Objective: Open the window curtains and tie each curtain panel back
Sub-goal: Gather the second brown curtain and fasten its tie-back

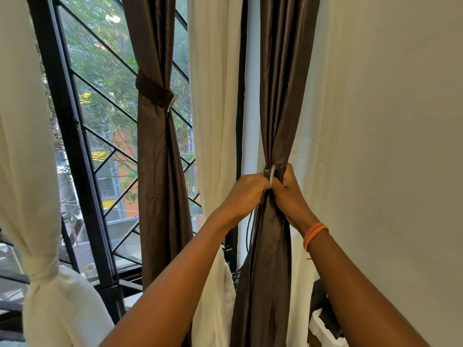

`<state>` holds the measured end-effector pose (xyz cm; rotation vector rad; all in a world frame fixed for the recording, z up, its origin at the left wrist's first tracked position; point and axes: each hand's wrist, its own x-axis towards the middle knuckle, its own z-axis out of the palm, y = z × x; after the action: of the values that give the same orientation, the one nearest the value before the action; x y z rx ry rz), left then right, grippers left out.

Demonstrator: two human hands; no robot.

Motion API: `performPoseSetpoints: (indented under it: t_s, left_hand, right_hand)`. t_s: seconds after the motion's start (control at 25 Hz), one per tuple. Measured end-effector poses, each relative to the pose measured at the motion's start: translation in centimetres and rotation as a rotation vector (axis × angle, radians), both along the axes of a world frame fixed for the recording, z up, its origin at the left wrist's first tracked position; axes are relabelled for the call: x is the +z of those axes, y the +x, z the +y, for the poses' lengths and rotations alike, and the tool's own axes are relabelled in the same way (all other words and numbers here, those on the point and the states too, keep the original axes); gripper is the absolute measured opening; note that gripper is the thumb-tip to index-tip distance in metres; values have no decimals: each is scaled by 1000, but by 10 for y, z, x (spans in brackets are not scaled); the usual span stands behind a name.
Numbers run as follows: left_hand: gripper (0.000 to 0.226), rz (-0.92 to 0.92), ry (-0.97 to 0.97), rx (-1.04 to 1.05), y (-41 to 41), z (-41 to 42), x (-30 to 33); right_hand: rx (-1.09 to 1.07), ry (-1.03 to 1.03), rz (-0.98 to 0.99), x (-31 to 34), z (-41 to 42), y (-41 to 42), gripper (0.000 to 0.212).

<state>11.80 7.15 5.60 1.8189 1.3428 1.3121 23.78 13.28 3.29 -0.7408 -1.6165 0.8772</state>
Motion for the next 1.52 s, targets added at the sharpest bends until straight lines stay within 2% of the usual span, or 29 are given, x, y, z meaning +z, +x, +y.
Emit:
performPoseSetpoints:
  t_s: [0.08,0.12,0.24,0.44,0.48,0.6,0.68,0.8,1.0,1.16,1.36,1.52]
  left_hand:
    - [34,-93,-125,-53,-2,-4,1]
    - [36,-130,-102,-16,-3,-5,1]
    - [27,-151,132,173,-3,1,-5]
    - [15,-123,276,338,2,1,-2]
    - [13,-183,270,378,2,1,-2]
    - [9,-555,74,416,4,7,-7]
    - [10,-667,27,431,9,10,-14]
    - [10,-627,128,528,17,7,-18]
    - [11,-474,232,493,26,7,-20]
    - [17,-459,283,543,29,13,-19]
    - [18,-329,356,538,32,17,-21]
    - [17,-281,404,555,35,16,-25]
  right_hand:
    - [0,3,-5,-1,0,-1,31]
    - [9,2,-7,0,-1,-3,31]
    - [18,20,-1,-1,-3,-8,27]
    - [29,29,-12,3,-7,-6,29]
    - [36,18,-12,4,-9,-6,29]
    - [38,-3,-3,4,-11,-6,29]
    - [37,-16,7,3,-11,-5,27]
    - [39,-37,17,4,-13,-5,26]
    - [77,-68,35,5,-12,-5,30]
    - [123,-78,34,4,-11,-4,38]
    - [134,-109,85,5,-11,-2,46]
    - [141,-130,81,9,-12,-2,43]
